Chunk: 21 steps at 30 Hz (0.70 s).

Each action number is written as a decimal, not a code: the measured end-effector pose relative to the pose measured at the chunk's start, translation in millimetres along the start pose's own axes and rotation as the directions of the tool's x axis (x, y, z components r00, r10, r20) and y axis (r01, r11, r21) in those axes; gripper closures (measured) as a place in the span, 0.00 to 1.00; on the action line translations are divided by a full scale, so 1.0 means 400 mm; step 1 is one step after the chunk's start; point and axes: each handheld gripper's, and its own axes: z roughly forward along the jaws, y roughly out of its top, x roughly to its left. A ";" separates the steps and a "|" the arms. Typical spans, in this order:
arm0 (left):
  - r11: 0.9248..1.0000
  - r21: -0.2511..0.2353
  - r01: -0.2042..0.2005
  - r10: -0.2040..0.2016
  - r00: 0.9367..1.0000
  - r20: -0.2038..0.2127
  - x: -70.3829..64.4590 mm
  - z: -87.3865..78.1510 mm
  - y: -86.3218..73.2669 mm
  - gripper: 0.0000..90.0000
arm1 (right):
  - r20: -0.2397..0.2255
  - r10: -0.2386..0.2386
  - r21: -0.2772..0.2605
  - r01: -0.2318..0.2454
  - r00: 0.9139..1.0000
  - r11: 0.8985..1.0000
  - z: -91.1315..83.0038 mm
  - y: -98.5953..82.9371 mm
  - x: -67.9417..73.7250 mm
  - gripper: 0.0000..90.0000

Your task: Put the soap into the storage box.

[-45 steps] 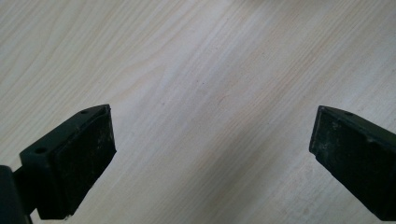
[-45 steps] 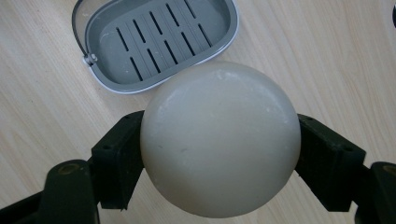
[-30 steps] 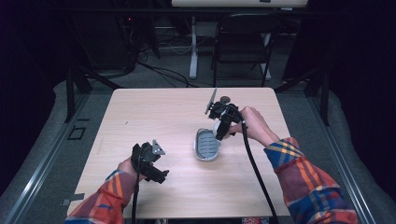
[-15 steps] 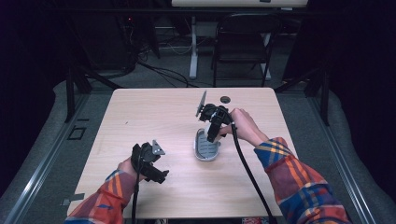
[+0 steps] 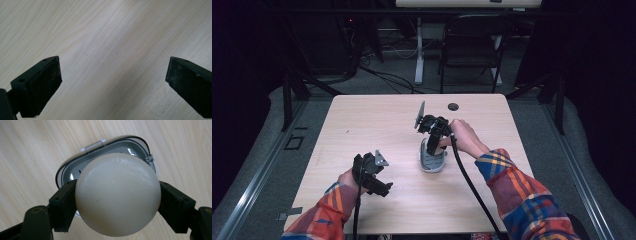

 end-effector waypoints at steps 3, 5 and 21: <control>1.000 0.001 -0.002 0.002 1.000 -0.002 -0.001 0.000 0.000 0.00 | 0.004 0.008 0.028 -0.008 1.000 1.000 0.021 0.010 -0.001 0.26; 1.000 0.001 -0.002 0.002 1.000 -0.001 -0.001 0.000 0.000 0.00 | 0.004 0.013 0.030 -0.013 1.000 0.999 0.026 0.011 0.000 0.26; 1.000 0.003 -0.003 0.003 1.000 -0.001 0.001 -0.001 -0.001 0.00 | -0.032 0.011 0.076 -0.009 0.999 0.997 0.097 0.024 0.010 0.26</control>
